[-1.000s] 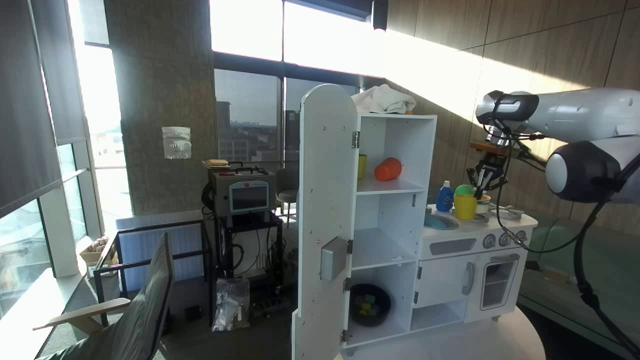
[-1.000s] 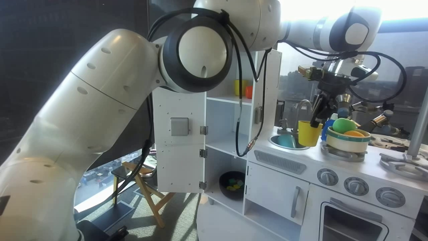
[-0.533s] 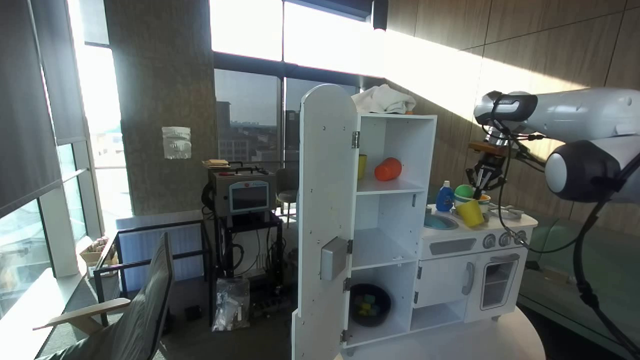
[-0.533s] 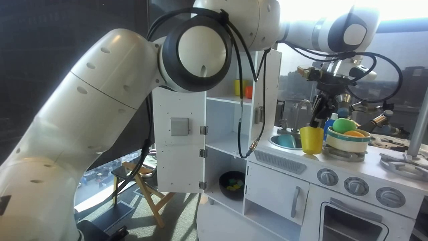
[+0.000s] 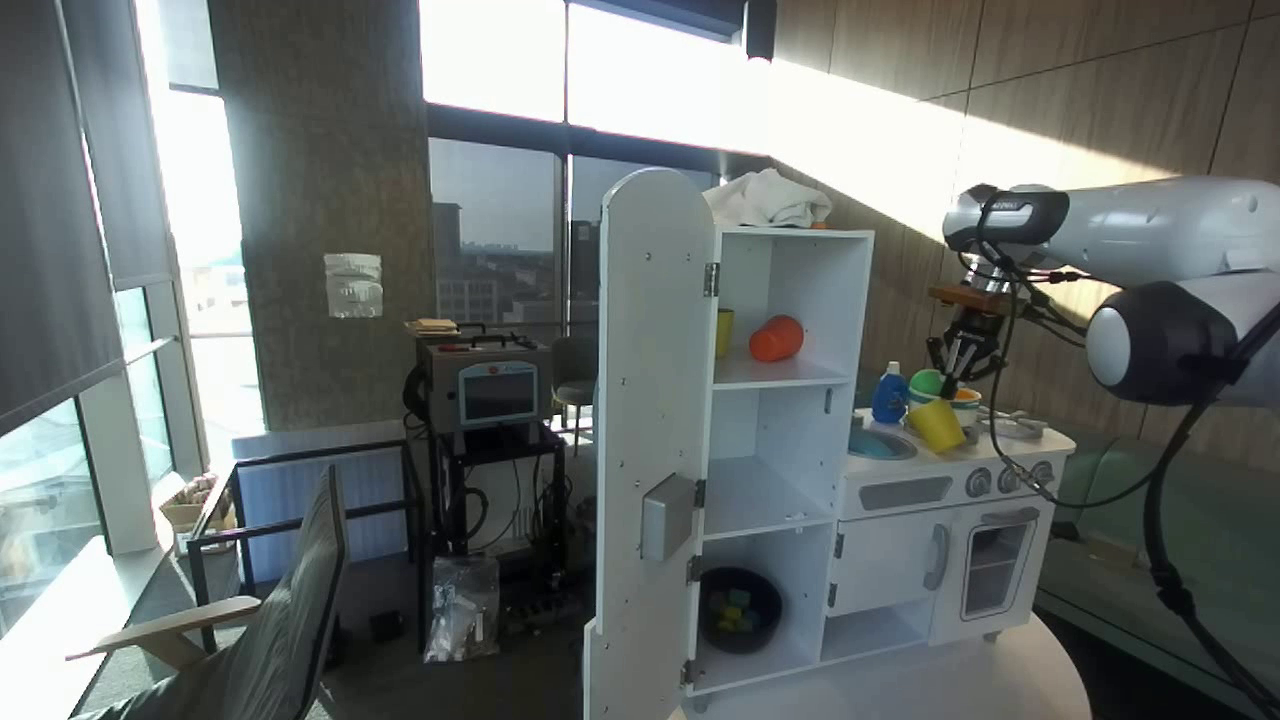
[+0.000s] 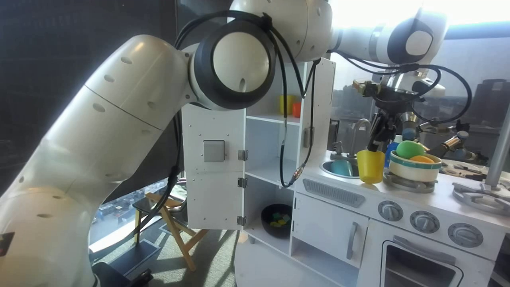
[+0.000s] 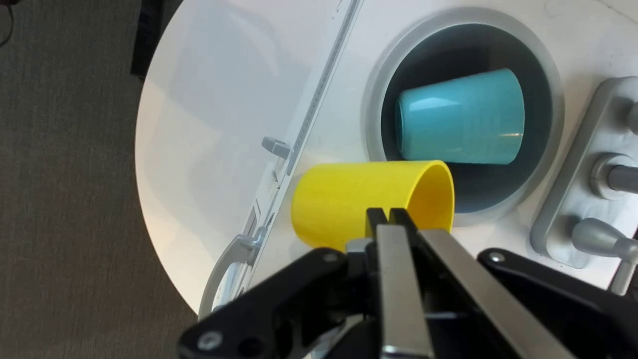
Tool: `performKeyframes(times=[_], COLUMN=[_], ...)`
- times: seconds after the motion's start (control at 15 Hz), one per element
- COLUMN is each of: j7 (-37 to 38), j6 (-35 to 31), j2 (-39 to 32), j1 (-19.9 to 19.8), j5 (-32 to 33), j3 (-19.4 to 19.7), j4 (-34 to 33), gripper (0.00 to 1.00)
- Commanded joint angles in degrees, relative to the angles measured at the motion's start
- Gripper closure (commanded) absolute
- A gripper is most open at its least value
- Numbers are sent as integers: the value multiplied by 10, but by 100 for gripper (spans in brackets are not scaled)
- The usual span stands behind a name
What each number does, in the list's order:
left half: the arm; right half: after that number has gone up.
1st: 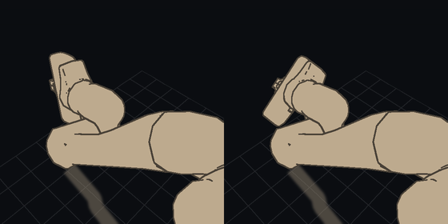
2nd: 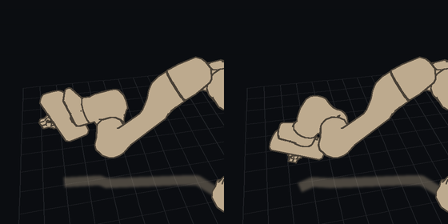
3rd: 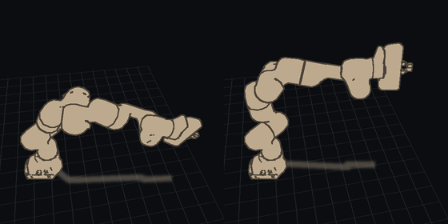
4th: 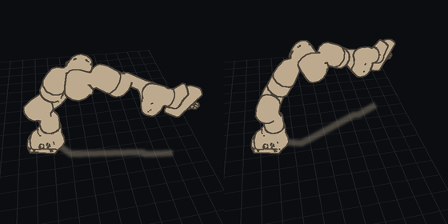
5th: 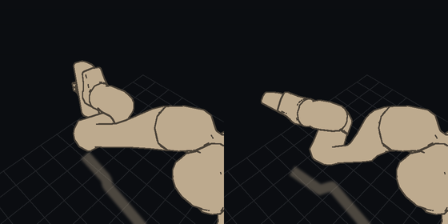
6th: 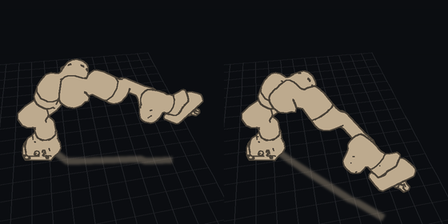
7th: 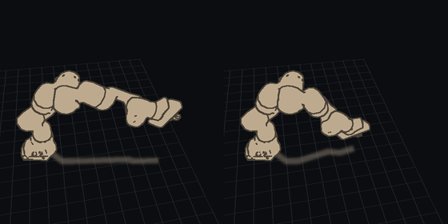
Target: Put the orange cup on the top shelf of the upper cabinet.
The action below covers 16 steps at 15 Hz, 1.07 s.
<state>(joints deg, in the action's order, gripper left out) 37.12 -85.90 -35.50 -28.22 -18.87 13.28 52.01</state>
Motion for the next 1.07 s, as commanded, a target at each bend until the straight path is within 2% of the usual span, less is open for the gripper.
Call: performKeyframes(times=[0.0,0.2,0.8,1.0], j7=[14,16,11,6], j6=[-11,-12,-30,-39], j2=[2,4,13,23], j1=[5,5,7,14], j5=[10,16,46,62], j3=[7,9,27,27], j4=[10,14,37,69], gripper=[92,89,91,91])
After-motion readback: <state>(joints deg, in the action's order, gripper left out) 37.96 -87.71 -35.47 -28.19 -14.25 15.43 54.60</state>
